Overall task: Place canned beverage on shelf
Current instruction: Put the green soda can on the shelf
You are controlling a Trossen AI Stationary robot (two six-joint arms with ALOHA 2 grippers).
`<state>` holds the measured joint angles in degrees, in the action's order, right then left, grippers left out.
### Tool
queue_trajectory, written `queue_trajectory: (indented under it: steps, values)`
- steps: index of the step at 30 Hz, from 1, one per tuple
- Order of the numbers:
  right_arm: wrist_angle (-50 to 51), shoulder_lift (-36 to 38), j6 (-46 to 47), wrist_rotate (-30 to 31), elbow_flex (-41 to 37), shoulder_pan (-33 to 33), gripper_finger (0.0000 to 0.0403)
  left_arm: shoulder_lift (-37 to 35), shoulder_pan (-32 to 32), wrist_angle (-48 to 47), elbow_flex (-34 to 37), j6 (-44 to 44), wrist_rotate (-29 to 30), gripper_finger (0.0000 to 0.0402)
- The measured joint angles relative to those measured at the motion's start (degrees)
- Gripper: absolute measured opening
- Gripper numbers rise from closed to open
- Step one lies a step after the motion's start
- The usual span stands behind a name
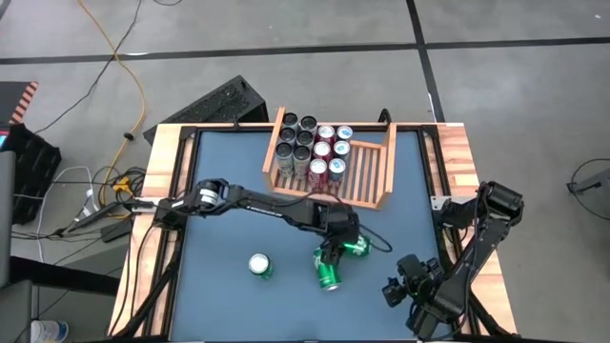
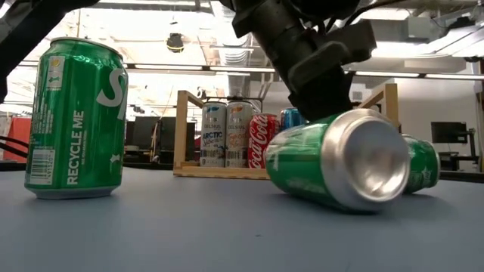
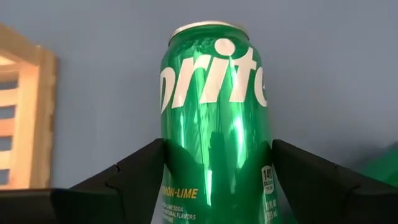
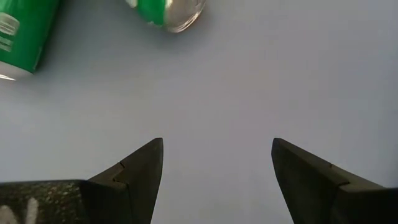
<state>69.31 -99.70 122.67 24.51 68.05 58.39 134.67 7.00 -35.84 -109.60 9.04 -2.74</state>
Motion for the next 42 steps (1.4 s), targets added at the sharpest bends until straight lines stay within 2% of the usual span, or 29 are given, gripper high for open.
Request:
queue_trajectory:
  steps: [7, 9, 11, 15, 25, 30, 35, 39, 42]
  values:
    - [-0.6, 0.0, -0.2, 0.0, 0.0, 0.0, 0.0286, 0.0, 0.5, -4.0, 0.0, 2.3, -0.1, 0.0312]
    - [-0.6, 0.0, -0.2, 0.0, 0.0, 0.0, 0.0286, 0.0, 0.6, -5.2, 0.0, 1.7, 1.4, 0.0315]
    - [-0.6, 0.0, -0.2, 0.0, 0.0, 0.0, 0.0286, 0.0, 0.8, -5.4, 0.0, 0.3, 3.5, 0.0314]
    - [-0.6, 0.0, -0.2, 1.1, 0.0, 0.0, 0.0286, 0.0, 0.2, -6.2, 0.0, -0.6, -0.3, 0.0302]
    - [-1.4, 0.0, -0.2, 2.9, 0.0, -0.1, 0.0286, 0.0, -0.3, -5.7, -0.3, -6.0, -0.4, 0.0286]
    - [-2.6, 0.0, -0.2, 3.6, 0.0, 0.0, 0.0286, -0.4, 0.3, 4.7, -0.2, -9.5, 1.0, 0.0285]
    - [-3.3, 0.0, -0.4, 10.1, 0.0, 0.1, 0.0285, 0.1, 1.4, 14.5, 0.4, -10.6, 1.9, 0.0284]
    - [-3.3, 0.0, -1.0, 10.9, 0.0, 0.4, 0.0285, -0.6, 1.9, 21.1, 4.5, -12.2, 3.6, 0.0284]
    - [-3.9, 0.0, -1.0, 10.9, 0.0, 1.1, 0.0285, -2.6, 1.9, 29.5, 10.9, -14.8, 3.1, 0.0284]
